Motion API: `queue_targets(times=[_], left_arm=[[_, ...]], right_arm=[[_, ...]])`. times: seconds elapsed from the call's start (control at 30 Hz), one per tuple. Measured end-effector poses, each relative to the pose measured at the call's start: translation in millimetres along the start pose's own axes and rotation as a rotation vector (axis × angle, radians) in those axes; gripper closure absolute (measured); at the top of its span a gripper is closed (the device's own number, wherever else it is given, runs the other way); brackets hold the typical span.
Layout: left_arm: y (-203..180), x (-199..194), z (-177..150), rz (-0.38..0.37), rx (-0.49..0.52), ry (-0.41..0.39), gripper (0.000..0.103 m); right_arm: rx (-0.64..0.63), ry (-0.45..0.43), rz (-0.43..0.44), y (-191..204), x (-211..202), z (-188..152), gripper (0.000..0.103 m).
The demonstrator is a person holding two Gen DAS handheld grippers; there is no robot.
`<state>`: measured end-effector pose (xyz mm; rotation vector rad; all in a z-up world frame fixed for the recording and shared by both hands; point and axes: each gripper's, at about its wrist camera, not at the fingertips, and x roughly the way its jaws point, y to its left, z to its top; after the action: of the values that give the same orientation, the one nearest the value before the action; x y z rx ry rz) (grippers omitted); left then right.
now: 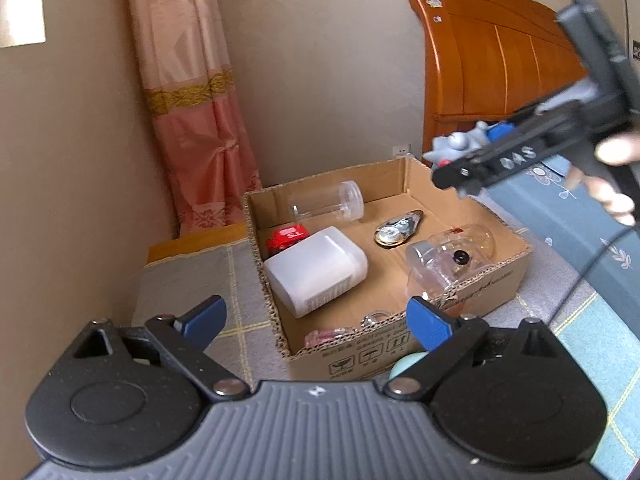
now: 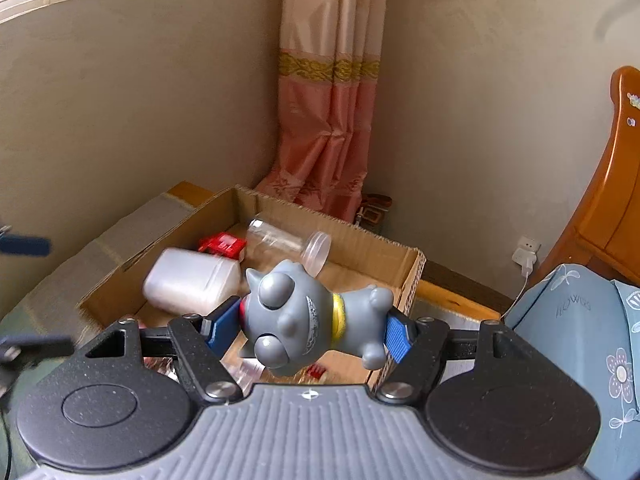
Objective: Organize rigid objects
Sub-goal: 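Carry the white bottle and grey figure into the box and open both grippers, then withdraw both tools toward the mint egg case and button cube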
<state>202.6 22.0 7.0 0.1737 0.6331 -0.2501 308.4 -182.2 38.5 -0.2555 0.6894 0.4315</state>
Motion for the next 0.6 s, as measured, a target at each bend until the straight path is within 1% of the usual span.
queue_targets(times=[0.13, 0.17, 0.2, 0.27, 0.37, 0.6], left_arm=[[4, -1, -5, 0.003, -0.010, 0.007, 0.007], [4, -1, -6, 0.003, -0.012, 0.010, 0.006], [5, -1, -7, 0.003, -0.013, 0.013, 0.006], [5, -1, -10, 0.005, -0.011, 0.016, 0.006], [5, -2, -12, 0.007, -0.017, 0.022, 0.006], [3, -14, -19, 0.008, -0.026, 0.023, 0.005]], right_arm=[[0.010, 0.025, -0.028, -4, 22, 11, 0.026], [0.015, 0.028, -0.032, -5, 26, 12, 0.022], [0.019, 0.027, -0.037, -5, 28, 13, 0.018], [0.042, 0.014, -0.040, -6, 27, 12, 0.000], [0.053, 0.000, -0.027, -4, 19, 9, 0.000], [0.036, -0.003, -0.047, 11, -9, -2, 0.000]])
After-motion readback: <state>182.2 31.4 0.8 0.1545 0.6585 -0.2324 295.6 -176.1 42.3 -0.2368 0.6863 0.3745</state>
